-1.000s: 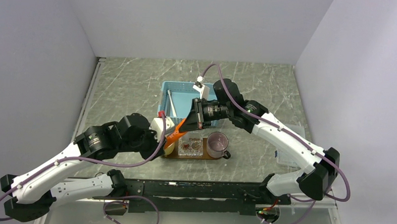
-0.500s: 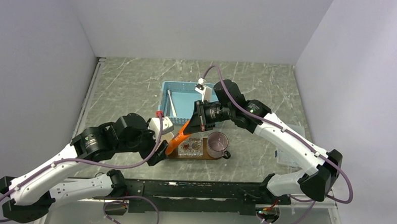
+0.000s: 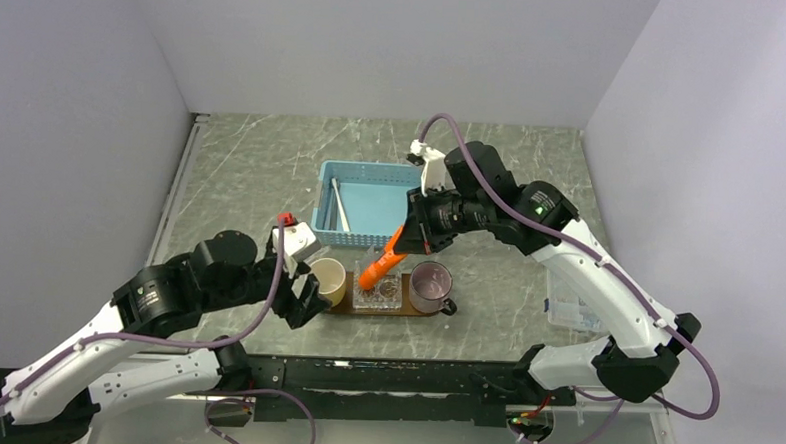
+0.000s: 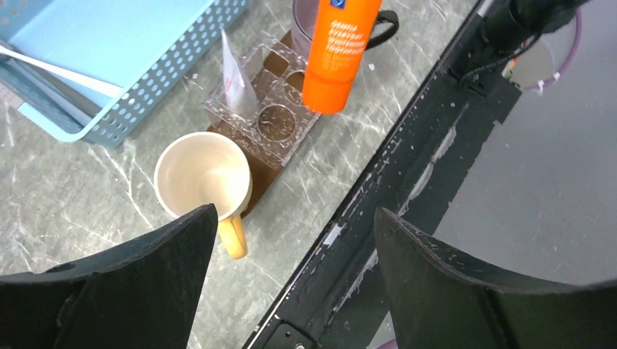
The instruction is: Prepare toiletry sets of a toothbrush and toothpaste on the tray
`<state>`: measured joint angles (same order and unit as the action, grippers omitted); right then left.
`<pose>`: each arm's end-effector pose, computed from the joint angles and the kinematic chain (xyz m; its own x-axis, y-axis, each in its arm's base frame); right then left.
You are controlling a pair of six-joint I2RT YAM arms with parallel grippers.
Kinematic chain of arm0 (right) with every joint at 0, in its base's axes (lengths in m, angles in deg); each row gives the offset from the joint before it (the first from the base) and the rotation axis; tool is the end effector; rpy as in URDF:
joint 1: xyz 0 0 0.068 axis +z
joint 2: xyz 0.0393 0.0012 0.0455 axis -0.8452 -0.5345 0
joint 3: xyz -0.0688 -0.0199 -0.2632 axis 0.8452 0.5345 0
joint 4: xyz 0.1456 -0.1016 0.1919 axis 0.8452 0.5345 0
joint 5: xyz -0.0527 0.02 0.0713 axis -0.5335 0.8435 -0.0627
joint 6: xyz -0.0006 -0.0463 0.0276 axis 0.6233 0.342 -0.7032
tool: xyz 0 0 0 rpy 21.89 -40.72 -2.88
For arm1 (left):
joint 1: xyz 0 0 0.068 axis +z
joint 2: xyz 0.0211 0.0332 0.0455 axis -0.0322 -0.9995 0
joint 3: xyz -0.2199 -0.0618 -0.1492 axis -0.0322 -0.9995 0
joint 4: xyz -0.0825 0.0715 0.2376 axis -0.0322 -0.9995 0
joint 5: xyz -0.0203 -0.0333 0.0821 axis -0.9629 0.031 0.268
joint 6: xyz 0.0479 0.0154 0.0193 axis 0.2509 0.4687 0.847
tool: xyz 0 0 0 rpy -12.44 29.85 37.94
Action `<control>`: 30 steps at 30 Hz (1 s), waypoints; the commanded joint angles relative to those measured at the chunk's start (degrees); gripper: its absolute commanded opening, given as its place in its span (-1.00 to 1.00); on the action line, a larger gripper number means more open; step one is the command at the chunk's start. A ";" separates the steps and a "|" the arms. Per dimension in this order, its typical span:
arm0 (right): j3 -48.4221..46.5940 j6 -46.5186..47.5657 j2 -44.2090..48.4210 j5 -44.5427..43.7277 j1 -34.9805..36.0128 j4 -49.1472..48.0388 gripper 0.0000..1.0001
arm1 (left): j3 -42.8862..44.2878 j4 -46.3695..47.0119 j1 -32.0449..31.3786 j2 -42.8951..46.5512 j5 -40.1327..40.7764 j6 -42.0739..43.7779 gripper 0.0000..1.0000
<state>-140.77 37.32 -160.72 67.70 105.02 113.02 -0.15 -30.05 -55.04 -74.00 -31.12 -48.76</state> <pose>0.1621 0.1959 0.4253 -0.7529 -0.2579 -0.6055 -0.6262 0.5640 0.5384 0.0625 -0.0990 0.3739 -0.4107 0.3243 -0.8522 0.8014 0.5742 -0.1677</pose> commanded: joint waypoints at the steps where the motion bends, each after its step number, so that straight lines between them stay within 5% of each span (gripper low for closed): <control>1: -5.75 6.62 -0.90 -9.45 -0.02 9.49 -1.00 | -1.92 4.69 -0.25 2.86 5.92 -2.29 0.72; 8: -7.07 8.91 -3.71 -16.73 0.12 11.79 -1.00 | -4.87 8.22 -0.25 8.47 10.87 -3.25 0.98; 30: -10.48 6.20 -13.63 -35.50 10.61 11.46 -1.00 | -14.57 13.04 -0.25 15.44 18.11 -4.94 0.99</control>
<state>-150.65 44.75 -174.47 36.18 114.70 126.72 -13.37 -20.45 -55.04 -59.90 -15.44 -52.25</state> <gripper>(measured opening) 0.038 0.994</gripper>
